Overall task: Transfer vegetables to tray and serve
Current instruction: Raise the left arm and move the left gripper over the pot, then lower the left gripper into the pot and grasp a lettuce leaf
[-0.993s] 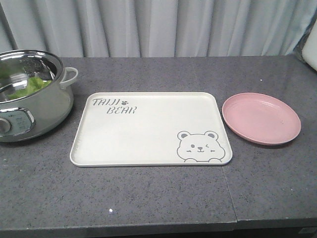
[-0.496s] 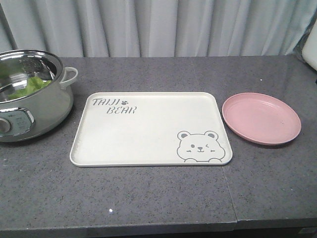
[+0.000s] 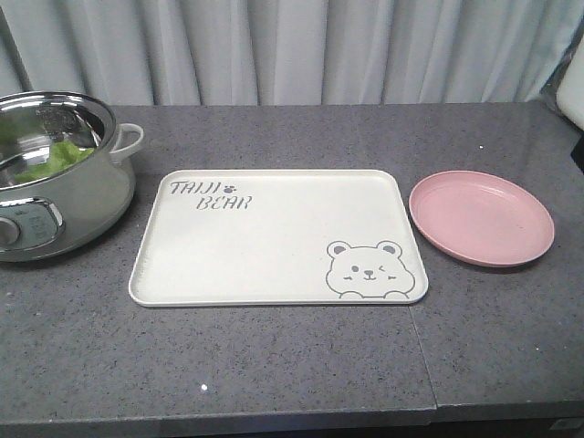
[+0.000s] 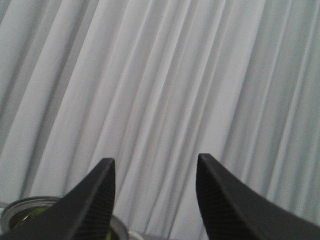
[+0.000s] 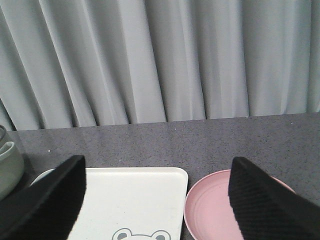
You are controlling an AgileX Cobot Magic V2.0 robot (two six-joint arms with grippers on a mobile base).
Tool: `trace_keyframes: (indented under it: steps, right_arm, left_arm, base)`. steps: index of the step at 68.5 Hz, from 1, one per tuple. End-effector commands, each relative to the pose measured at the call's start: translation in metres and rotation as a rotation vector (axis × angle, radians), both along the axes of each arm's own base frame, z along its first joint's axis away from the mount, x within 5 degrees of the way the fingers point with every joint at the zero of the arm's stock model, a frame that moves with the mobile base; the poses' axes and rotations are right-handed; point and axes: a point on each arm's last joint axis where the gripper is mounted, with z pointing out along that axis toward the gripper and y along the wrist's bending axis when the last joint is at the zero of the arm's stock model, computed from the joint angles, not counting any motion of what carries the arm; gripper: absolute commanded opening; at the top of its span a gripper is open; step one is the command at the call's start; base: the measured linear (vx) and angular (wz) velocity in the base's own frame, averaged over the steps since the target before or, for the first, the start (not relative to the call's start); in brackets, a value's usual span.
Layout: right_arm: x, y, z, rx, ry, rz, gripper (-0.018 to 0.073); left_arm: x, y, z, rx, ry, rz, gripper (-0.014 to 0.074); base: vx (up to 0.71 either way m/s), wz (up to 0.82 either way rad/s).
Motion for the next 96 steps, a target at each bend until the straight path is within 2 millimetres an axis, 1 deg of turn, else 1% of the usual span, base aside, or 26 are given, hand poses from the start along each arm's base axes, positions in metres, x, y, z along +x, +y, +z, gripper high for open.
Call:
trace_keyframes:
  steps: [1,3,5,9,12,14,15,16,17,18,21,24,26,29,33,36,40,43,45,51,58,64,71,81,87,96]
  right_arm:
    - [0.000,-0.002,0.017,0.006,-0.097,-0.017,0.0558]
    - [0.000,-0.002,0.017,0.006,-0.094,-0.016,0.0558]
    - [0.000,-0.001,0.016,0.004,-0.085,-0.014,0.0558]
    - [0.000,-0.001,0.015,0.002,-0.074,-0.011,0.0558]
    - [0.000,-0.001,0.015,0.002,-0.072,-0.010,0.0558]
    - [0.000,-0.001,0.015,0.002,-0.072,-0.010,0.0558]
    - [-0.001,-0.001,0.015,0.001,-0.071,-0.010,0.0558]
    - [-0.001,-0.001,0.015,0.001,-0.071,-0.010,0.0558]
    - [-0.001,-0.001,0.015,0.001,-0.071,-0.010,0.0558]
    - [-0.001,-0.001,0.015,0.001,-0.070,-0.009,0.0558]
    - [-0.001,-0.001,0.014,0.001,-0.069,-0.009,0.0558]
    - [-0.001,-0.001,0.014,0.000,-0.063,-0.007,0.0558]
    - [-0.001,-0.001,0.013,-0.001,-0.057,-0.006,0.0558]
    - [-0.001,0.000,0.013,-0.003,-0.047,-0.003,0.0558]
    - [-0.001,0.000,0.011,-0.005,-0.027,0.003,0.0558]
    - [-0.001,0.000,0.009,-0.007,-0.014,0.007,0.0558]
    - [-0.001,0.001,0.008,-0.007,-0.001,0.010,0.0558]
    - [-0.001,0.001,0.008,-0.008,0.005,0.012,0.0558]
    - [-0.001,0.001,0.007,-0.009,0.009,0.013,0.0558]
    - [-0.001,0.001,0.007,-0.012,0.015,0.015,0.0558]
    - [-0.001,0.001,0.007,-0.013,0.017,0.015,0.0558]
    - [-0.002,0.001,0.006,-0.014,0.023,0.017,0.0558]
    - [-0.002,0.002,0.005,-0.016,0.035,0.020,0.0558]
    - [-0.002,0.002,0.003,-0.019,0.053,0.026,0.0558]
    - [-0.002,0.002,0.003,-0.020,0.056,0.026,0.0558]
    - [-0.002,0.002,0.002,-0.022,0.068,0.030,0.0558]
  left_arm:
    - [0.018,0.001,0.037,0.119,0.102,0.046,0.0382]
    - [0.025,0.001,0.046,0.139,0.141,0.052,0.0384]
    - [0.036,0.001,0.059,0.164,0.201,0.058,0.0390]
    - [0.056,0.002,0.076,0.204,0.296,0.069,0.0395]
    - [0.077,0.003,0.090,0.246,0.369,0.085,0.0398]
    - [0.086,0.004,0.100,0.267,0.395,0.096,0.0399]
    - [0.096,0.005,0.101,0.282,0.432,0.100,0.0399]
    - [0.099,0.005,0.107,0.291,0.436,0.104,0.0399]
    - [0.109,0.006,0.108,0.304,0.472,0.107,0.0399]
    - [0.113,0.006,0.113,0.310,0.476,0.112,0.0399]
    - [0.132,0.007,0.122,0.329,0.524,0.118,0.0399]
    - [0.154,0.008,0.129,0.357,0.566,0.119,0.0399]
    - [0.165,0.008,0.132,0.373,0.583,0.122,0.0399]
    - [0.187,0.010,0.136,0.396,0.607,0.139,0.0399]
    - [0.209,0.012,0.138,0.431,0.613,0.170,0.0399]
    - [0.226,0.013,0.137,0.453,0.621,0.183,0.0399]
    - [0.241,0.013,0.133,0.458,0.626,0.181,0.0398]
    - [0.253,0.012,0.127,0.447,0.642,0.171,0.0398]
    - [0.258,0.012,0.124,0.442,0.652,0.165,0.0398]
    - [0.275,0.013,0.110,0.398,0.754,0.155,0.0398]
    - [0.295,0.014,0.097,0.394,0.841,0.149,0.0399]
    - [0.311,0.014,0.093,0.391,0.892,0.149,0.0399]
    - [0.325,0.015,0.093,0.385,0.932,0.150,0.0410]
    - [0.345,0.015,0.087,0.387,0.987,0.149,0.0454]
    - [0.355,0.015,0.078,0.401,1.044,0.139,0.0477]
    - [0.368,0.015,0.062,0.419,1.115,0.119,0.0480]
  base:
    - [0.00,0.00]
    - [0.00,0.00]
    - [0.00,0.00]
    - [0.00,0.00]
    - [0.00,0.00]
    - [0.00,0.00]
    - [0.00,0.00]
    - [0.00,0.00]
    - [0.00,0.00]
    - [0.00,0.00]
    - [0.00,0.00]
    - [0.00,0.00]
    - [0.00,0.00]
    - [0.00,0.00]
    - [0.00,0.00]
    - [0.00,0.00]
    - [0.00,0.00]
    - [0.00,0.00]
    - [0.00,0.00]
    - [0.00,0.00]
    - [0.00,0.00]
    - [0.00,0.00]
    - [0.00,0.00]
    - [0.00,0.00]
    - [0.00,0.00]
    - [0.00,0.00]
